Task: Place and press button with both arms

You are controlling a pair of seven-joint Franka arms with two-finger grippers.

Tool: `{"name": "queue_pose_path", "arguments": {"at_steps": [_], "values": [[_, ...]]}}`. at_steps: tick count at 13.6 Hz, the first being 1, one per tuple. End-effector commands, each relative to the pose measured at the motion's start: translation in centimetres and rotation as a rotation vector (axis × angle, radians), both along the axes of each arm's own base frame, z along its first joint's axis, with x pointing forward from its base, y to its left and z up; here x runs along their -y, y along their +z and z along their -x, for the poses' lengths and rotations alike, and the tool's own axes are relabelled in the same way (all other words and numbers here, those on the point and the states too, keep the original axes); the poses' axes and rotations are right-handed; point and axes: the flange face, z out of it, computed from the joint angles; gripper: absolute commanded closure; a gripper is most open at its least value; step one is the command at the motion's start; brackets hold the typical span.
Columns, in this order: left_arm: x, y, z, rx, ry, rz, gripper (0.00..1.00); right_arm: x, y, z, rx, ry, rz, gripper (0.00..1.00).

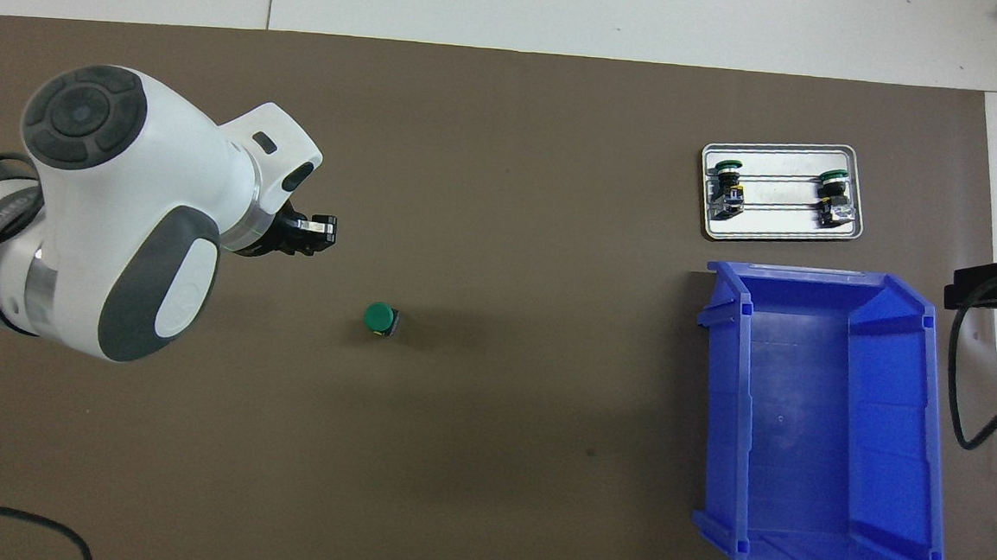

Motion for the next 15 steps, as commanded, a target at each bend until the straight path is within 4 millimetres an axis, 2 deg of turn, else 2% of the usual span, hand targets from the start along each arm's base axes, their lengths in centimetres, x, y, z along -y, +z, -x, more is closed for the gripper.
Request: {"name": "queue_pose_path", "arguments": {"at_steps": [1,4,7,10,11,15], "values": [[-0.3,-1.9,1.3,0.030,0.010,-0.014,1.00,-0.1,0.2,0.6,0.011,0.005,-0.015,0.00],[0.9,-3.0,2.2,0.031,-0.014,-0.014,1.00,-0.1,0.2,0.6,0.011,0.005,-0.016,0.00],[2.5,-5.7,3.7,0.032,-0.039,-0.013,1.00,-0.1,0.2,0.6,0.011,0.005,-0.016,0.00],[3.4,-7.4,5.0,0.025,-0.044,-0.016,1.00,-0.1,0.2,0.6,0.011,0.005,-0.016,0.00],[3.5,-7.7,5.4,0.020,-0.044,-0.018,1.00,-0.1,0.2,0.6,0.011,0.005,-0.015,0.00],[5.7,-7.5,6.5,0.028,-0.023,-0.010,1.00,-0.1,0.2,0.6,0.011,0.004,-0.016,0.00]]}}
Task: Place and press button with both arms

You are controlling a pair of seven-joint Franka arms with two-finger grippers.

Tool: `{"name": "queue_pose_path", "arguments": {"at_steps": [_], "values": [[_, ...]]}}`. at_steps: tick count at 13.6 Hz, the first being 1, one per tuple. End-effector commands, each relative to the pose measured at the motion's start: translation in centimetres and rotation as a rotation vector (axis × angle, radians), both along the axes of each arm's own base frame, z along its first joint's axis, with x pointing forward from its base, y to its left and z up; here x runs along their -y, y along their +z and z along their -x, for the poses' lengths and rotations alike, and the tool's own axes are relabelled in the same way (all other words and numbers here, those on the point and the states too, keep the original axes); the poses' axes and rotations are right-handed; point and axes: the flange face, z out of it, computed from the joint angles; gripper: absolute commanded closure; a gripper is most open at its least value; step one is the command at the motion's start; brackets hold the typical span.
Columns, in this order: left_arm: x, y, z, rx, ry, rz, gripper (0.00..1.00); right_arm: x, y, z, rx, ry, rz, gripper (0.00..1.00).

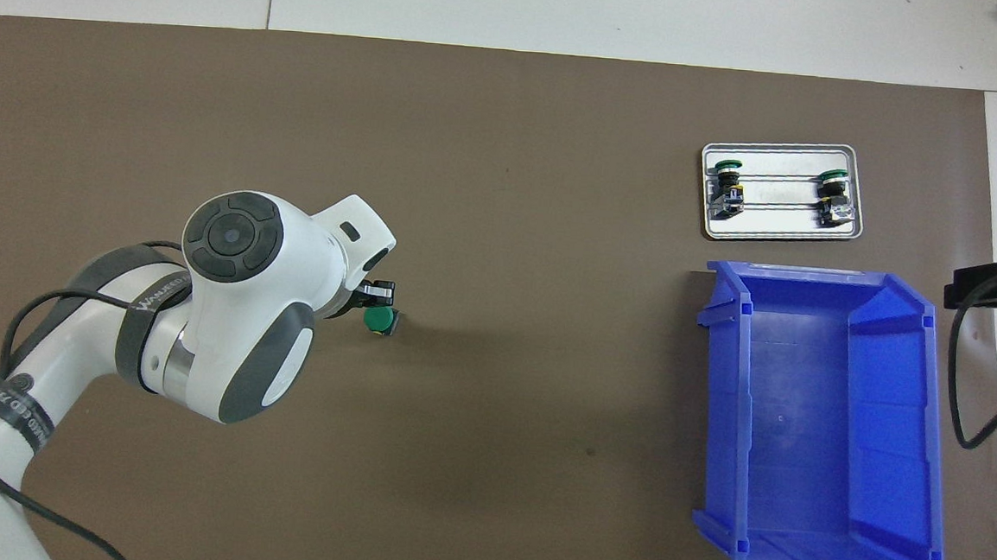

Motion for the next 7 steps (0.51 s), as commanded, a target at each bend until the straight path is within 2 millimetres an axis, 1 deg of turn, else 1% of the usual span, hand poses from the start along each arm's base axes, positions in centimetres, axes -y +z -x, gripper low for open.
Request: {"name": "queue_pose_path", "arguments": {"at_steps": [1,4,5,7], "values": [[0.5,0.3,1.5,0.029,0.013,-0.006,1.00,0.0,0.2,0.6,0.011,0.004,-0.016,0.00],[0.1,-0.7,2.4,0.040,0.013,-0.001,1.00,-0.1,0.1,0.6,0.009,0.005,-0.016,0.00],[-0.1,-1.3,2.8,0.041,0.012,-0.003,1.00,-0.1,0.2,0.6,0.011,0.005,-0.016,0.00],[0.3,-1.4,3.5,0.043,0.005,0.000,1.00,-0.1,0.2,0.6,0.011,0.005,-0.015,0.00]]}}
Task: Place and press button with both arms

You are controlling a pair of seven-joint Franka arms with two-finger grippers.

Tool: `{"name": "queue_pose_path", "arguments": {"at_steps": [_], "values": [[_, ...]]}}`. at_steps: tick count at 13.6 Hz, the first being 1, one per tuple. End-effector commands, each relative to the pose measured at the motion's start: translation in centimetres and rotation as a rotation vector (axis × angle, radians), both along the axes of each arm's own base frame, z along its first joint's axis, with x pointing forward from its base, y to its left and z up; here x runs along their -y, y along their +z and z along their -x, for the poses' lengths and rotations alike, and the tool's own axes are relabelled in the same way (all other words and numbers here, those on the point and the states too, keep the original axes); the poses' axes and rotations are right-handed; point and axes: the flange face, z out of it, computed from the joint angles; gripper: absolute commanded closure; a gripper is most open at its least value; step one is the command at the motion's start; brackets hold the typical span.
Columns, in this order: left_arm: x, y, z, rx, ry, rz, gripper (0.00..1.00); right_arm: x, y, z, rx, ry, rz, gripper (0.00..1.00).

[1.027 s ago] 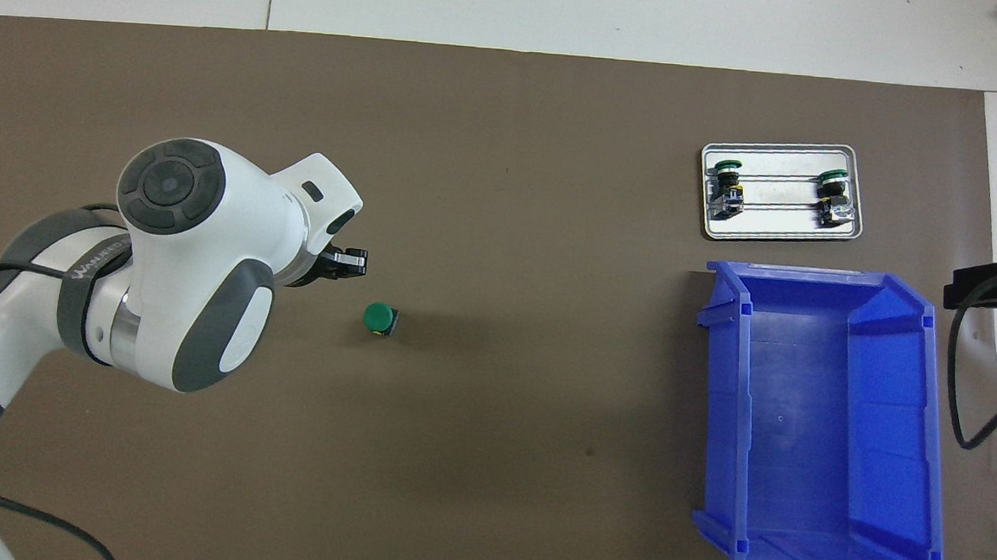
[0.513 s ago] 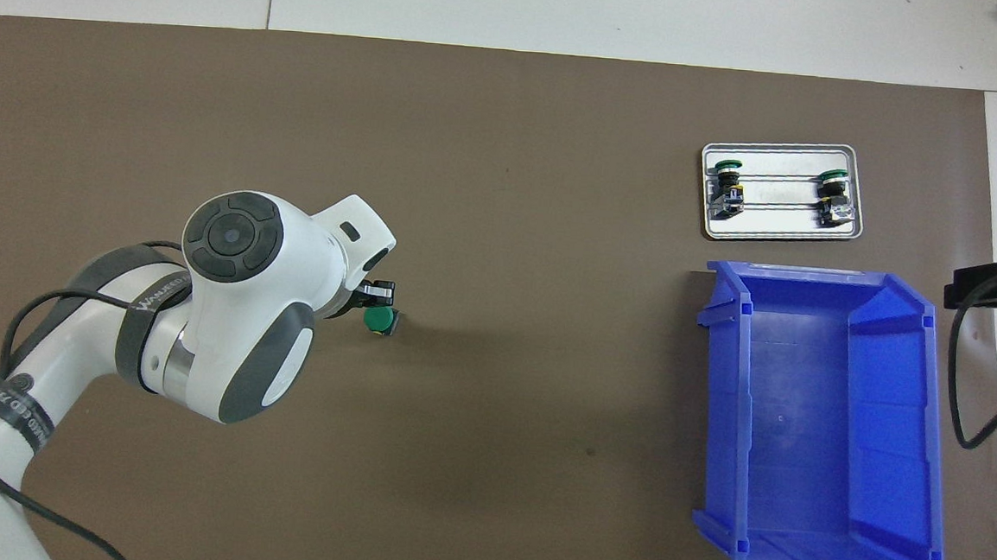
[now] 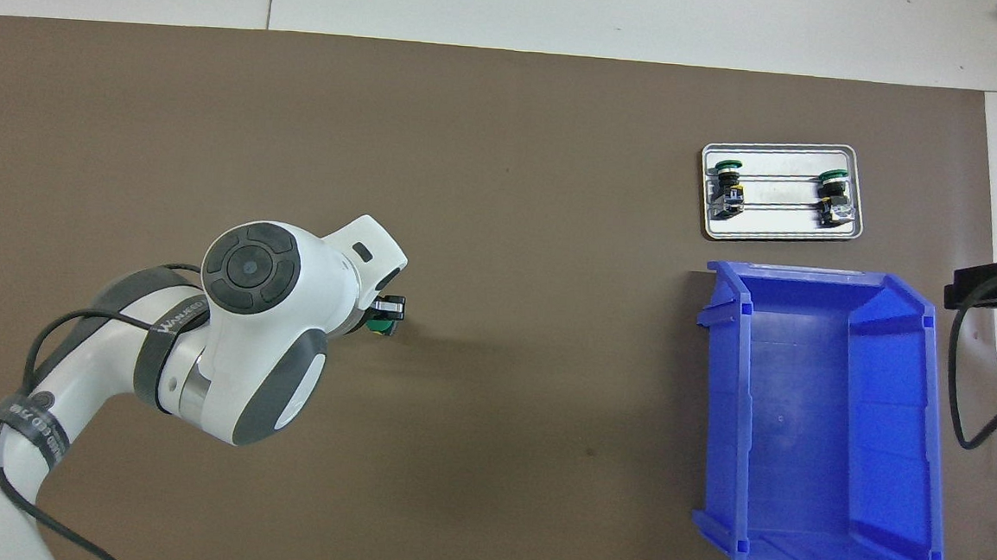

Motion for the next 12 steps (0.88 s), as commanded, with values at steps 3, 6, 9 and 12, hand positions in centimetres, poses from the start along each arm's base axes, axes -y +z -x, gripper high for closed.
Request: {"name": "queue_pose_path", "arguments": {"at_steps": [3,6,9,12], "values": [[0.7,0.3,2.1,0.030,0.006,-0.003,1.00,-0.1,0.2,0.6,0.011,0.005,-0.016,0.00],[1.1,0.3,2.3,0.030,0.000,-0.003,1.00,-0.1,0.2,0.6,0.011,0.005,-0.016,0.00],[0.9,0.0,2.6,0.023,-0.002,-0.007,1.00,-0.1,0.2,0.6,0.011,0.005,-0.015,0.00],[1.2,-0.1,2.8,0.029,-0.006,-0.004,1.00,0.0,0.2,0.6,0.011,0.004,-0.016,0.00]]}}
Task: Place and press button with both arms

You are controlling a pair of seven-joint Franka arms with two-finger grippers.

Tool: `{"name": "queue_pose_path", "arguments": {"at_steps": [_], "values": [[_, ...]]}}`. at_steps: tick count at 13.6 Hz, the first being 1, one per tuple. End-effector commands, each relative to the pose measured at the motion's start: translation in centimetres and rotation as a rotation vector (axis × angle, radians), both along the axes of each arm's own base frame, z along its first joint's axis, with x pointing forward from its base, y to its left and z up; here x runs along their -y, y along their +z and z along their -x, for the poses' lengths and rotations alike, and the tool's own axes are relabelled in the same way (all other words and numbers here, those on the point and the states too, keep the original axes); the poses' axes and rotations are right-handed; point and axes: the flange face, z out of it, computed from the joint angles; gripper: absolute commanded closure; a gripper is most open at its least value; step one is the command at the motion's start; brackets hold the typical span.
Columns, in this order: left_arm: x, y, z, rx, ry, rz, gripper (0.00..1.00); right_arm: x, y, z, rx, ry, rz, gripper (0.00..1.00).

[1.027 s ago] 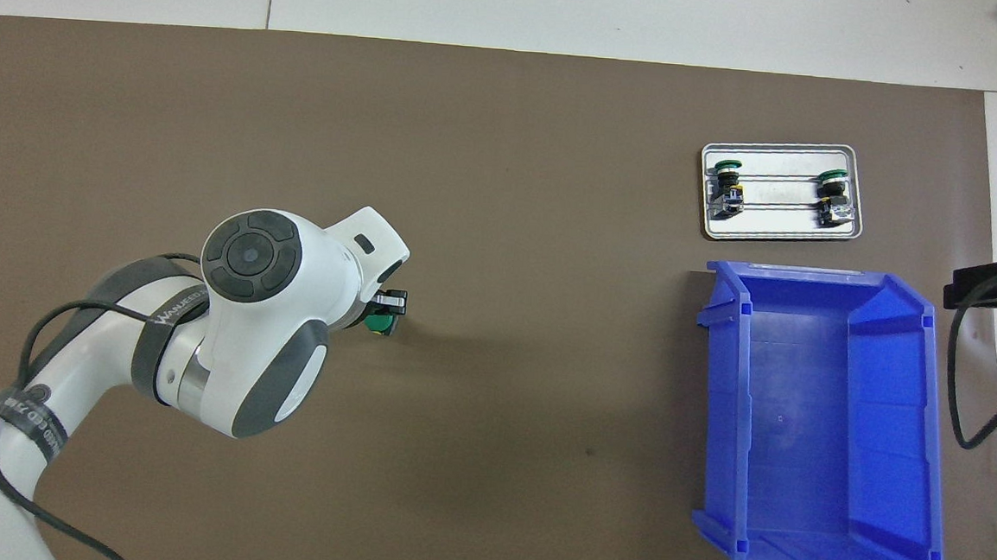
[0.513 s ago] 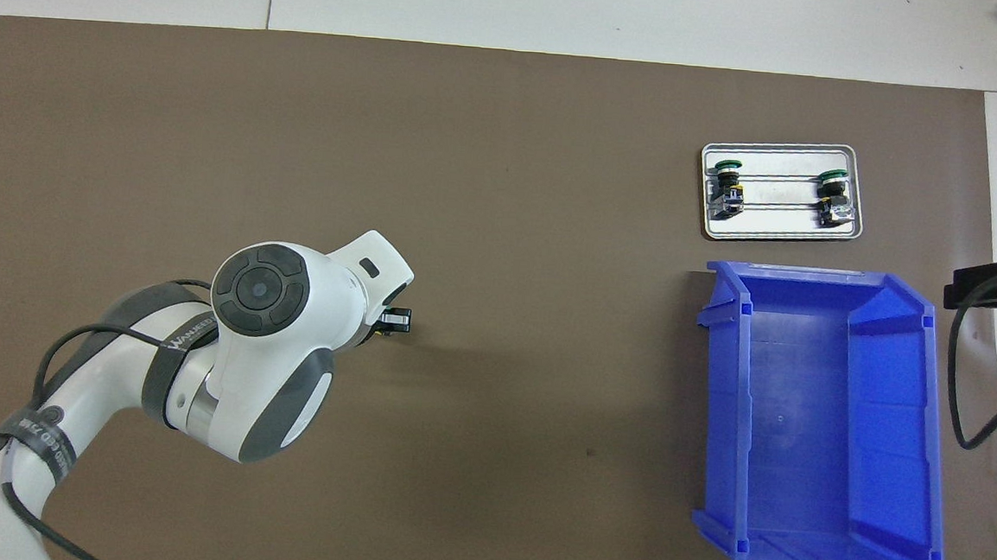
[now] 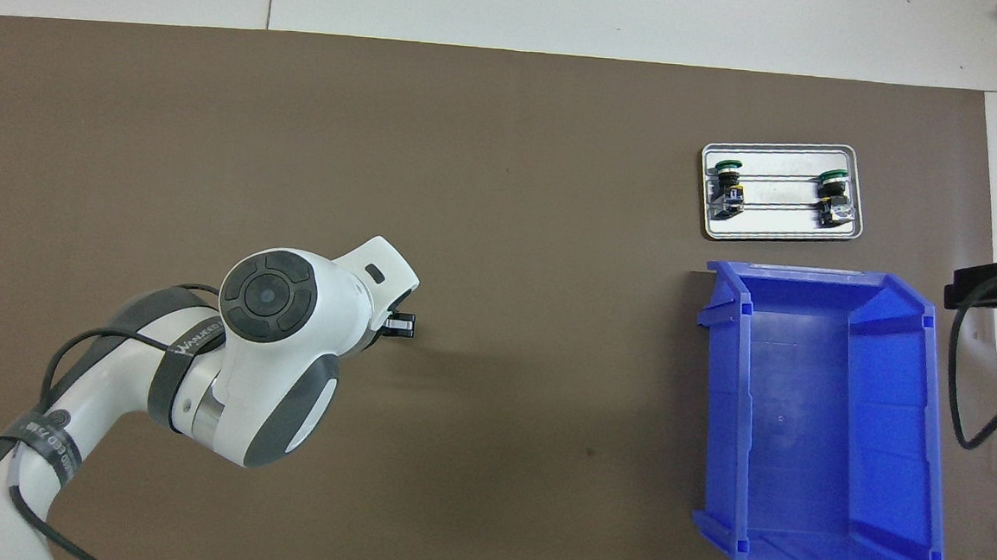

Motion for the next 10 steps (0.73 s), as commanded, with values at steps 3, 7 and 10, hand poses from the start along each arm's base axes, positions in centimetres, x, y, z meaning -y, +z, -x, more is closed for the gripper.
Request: {"name": "queue_pose_path", "arguments": {"at_steps": [3,7,10], "values": [[-0.1,-0.3,1.3,0.042,0.000,0.004,1.00,-0.1,0.2,0.6,0.011,0.005,-0.016,0.00],[-0.4,-1.7,1.5,0.049,0.003,0.008,1.00,-0.1,0.2,0.6,0.011,0.004,-0.015,0.00],[-0.4,-2.4,1.5,0.056,0.002,0.012,1.00,-0.1,0.2,0.6,0.011,0.005,-0.016,0.00]]}}
